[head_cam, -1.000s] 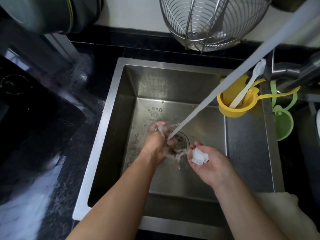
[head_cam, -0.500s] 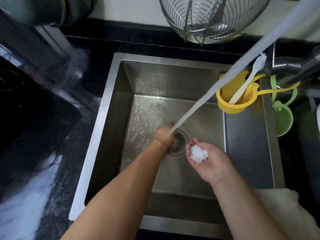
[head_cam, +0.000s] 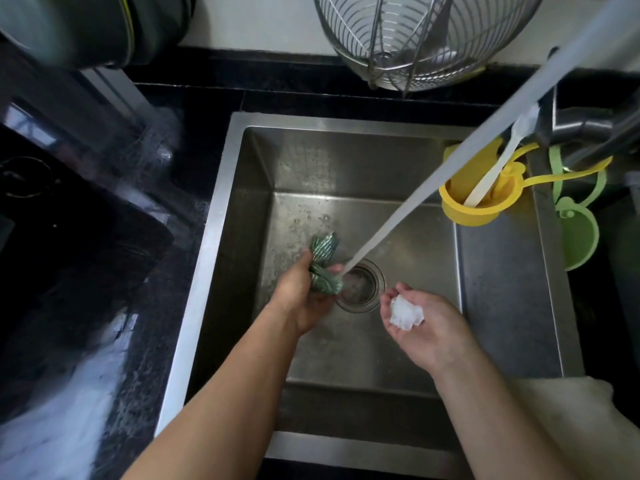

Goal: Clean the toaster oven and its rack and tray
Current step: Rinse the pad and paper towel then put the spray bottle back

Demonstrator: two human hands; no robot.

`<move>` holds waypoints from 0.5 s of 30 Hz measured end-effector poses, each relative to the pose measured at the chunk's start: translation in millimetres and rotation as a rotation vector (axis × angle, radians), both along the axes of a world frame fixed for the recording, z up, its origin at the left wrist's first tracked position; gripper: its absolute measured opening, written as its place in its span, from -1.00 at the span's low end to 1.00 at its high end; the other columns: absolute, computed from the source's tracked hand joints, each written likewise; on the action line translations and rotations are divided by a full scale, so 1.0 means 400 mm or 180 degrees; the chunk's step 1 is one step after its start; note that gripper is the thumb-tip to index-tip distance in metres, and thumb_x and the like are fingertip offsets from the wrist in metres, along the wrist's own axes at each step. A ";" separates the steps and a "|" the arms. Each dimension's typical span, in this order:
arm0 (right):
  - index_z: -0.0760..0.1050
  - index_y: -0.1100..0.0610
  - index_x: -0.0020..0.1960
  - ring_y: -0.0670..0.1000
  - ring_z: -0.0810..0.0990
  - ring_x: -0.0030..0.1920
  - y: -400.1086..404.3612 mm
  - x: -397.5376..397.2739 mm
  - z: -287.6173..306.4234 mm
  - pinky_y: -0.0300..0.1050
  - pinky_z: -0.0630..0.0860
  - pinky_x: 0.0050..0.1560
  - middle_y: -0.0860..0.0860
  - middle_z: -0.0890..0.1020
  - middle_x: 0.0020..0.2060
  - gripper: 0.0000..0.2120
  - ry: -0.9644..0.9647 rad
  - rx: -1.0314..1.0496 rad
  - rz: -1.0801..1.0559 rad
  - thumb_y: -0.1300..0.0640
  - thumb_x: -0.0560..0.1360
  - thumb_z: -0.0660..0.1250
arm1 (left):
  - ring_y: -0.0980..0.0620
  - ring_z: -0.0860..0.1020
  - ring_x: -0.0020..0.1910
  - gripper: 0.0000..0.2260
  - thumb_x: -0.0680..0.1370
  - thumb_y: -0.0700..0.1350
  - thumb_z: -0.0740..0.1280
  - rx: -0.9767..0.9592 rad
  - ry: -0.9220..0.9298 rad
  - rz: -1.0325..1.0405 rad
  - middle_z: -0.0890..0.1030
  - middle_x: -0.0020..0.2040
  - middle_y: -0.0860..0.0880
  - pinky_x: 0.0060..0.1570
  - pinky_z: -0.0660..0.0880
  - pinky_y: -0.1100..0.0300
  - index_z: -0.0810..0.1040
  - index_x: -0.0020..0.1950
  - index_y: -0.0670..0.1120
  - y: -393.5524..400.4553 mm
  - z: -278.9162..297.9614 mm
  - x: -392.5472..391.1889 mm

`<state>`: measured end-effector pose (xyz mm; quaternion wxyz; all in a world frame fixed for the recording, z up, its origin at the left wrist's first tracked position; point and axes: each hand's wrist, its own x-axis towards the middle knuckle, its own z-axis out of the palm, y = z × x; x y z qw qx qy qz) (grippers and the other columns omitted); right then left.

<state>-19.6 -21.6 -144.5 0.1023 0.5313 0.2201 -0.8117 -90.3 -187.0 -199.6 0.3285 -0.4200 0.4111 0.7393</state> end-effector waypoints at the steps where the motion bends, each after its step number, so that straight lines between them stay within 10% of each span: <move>1: 0.51 0.29 0.16 0.10 0.58 -0.15 0.002 0.001 0.000 -0.10 0.55 -0.06 0.18 0.57 -0.11 -0.82 -0.0006 0.0016 -0.0002 0.36 0.57 0.23 | -0.07 0.64 -0.16 -0.56 0.73 0.12 0.16 0.0080 -0.0037 0.0022 0.67 0.14 -0.14 0.02 0.56 0.02 0.55 0.41 -0.17 -0.002 0.004 0.004; 7: 0.51 0.28 0.16 0.11 0.58 -0.11 -0.002 -0.002 0.009 -0.09 0.55 0.00 0.19 0.57 -0.08 -0.81 -0.0042 0.0032 -0.0001 0.35 0.57 0.24 | -0.16 0.71 -0.03 -0.52 0.60 -0.40 0.19 0.0394 0.0378 -0.0114 0.65 0.27 -0.20 -0.11 0.65 -0.05 0.50 0.41 0.02 -0.024 0.009 0.013; 15: 0.52 0.28 0.14 0.11 0.59 -0.13 -0.006 -0.019 0.009 -0.08 0.57 -0.02 0.18 0.57 -0.09 -0.84 -0.0029 0.0026 -0.0001 0.34 0.57 0.25 | -0.19 0.67 0.20 -0.61 0.73 0.04 0.16 0.0270 0.0423 -0.0536 0.68 0.23 -0.22 0.19 0.59 -0.09 0.52 0.44 -0.16 0.004 0.002 0.038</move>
